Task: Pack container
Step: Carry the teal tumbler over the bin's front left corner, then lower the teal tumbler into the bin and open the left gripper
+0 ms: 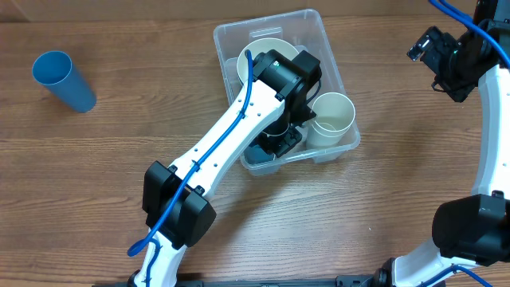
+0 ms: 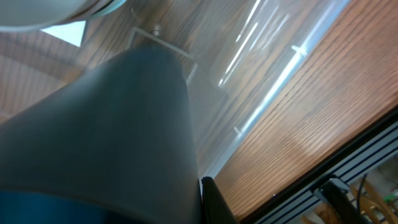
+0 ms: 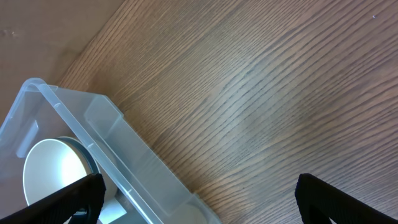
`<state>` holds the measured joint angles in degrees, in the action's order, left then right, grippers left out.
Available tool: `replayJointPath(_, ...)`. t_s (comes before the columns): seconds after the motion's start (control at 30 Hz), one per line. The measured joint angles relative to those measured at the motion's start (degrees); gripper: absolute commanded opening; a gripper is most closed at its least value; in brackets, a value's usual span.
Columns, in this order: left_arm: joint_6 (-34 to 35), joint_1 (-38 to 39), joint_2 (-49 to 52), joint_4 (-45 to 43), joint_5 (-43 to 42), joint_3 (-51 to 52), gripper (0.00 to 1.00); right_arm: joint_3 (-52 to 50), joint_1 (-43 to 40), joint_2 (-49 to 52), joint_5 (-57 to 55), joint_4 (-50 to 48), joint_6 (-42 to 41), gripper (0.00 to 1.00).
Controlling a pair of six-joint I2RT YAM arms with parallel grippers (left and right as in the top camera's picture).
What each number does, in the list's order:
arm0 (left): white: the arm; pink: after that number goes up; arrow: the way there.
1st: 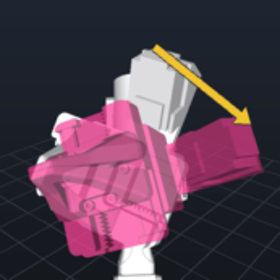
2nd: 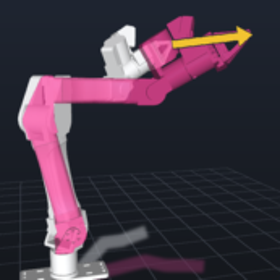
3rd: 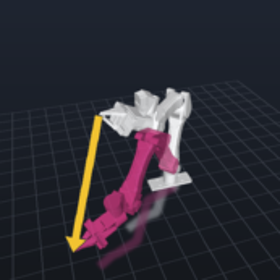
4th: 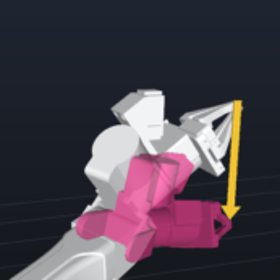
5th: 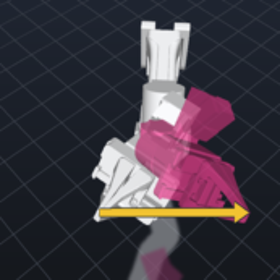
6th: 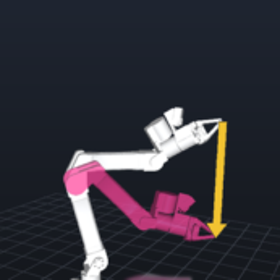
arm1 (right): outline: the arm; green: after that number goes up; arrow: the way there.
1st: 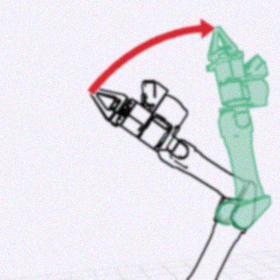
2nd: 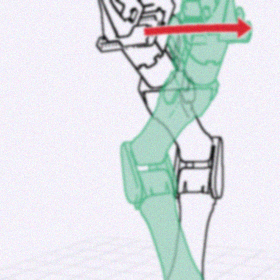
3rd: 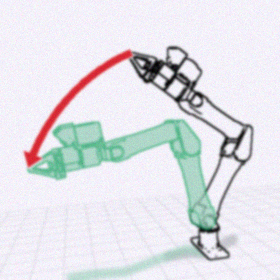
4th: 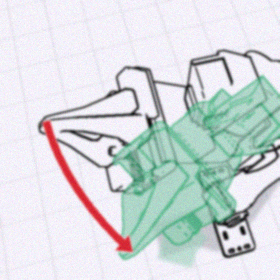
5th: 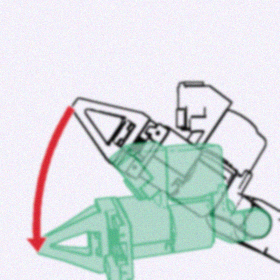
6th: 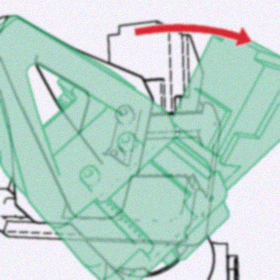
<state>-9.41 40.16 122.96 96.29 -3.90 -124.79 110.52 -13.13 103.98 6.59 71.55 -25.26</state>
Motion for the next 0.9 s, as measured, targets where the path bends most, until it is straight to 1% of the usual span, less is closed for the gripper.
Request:
replayJointPath(0.67, 0.9, 0.0, 0.0, 0.0, 2.9, 0.0, 0.04, 0.0, 0.0, 0.0, 0.0, 0.0, 0.0, 1.00)
replayJointPath(0.73, 0.9, 0.0, 0.0, 0.0, 3.1, 0.0, 0.15, 0.0, 0.0, 0.0, 0.0, 0.0, 0.0, 1.00)
replayJointPath(0.77, 1.0, 0.0, 0.0, 0.0, 3.3, 0.0, 0.22, 0.0, 0.0, 0.0, 0.0, 0.0, 0.0, 1.00)
replayJointPath(0.8, 1.2, 0.0, 0.0, 0.2, 3.6, 0.0, 0.26, 0.0, 0.0, 0.0, 0.0, 0.0, 0.0, 1.00)
replayJointPath(0.83, 2.0, 0.0, 0.0, 0.4, 3.8, 0.0, 0.30, 0.0, 0.0, 0.0, 0.0, 0.0, 0.0, 1.00)
replayJointPath(0.9, 2.0, 0.0, 0.0, 0.4, 4.0, 0.0, 0.32, 0.0, 0.0, 0.0, 0.0, 0.0, 0.0, 1.00)
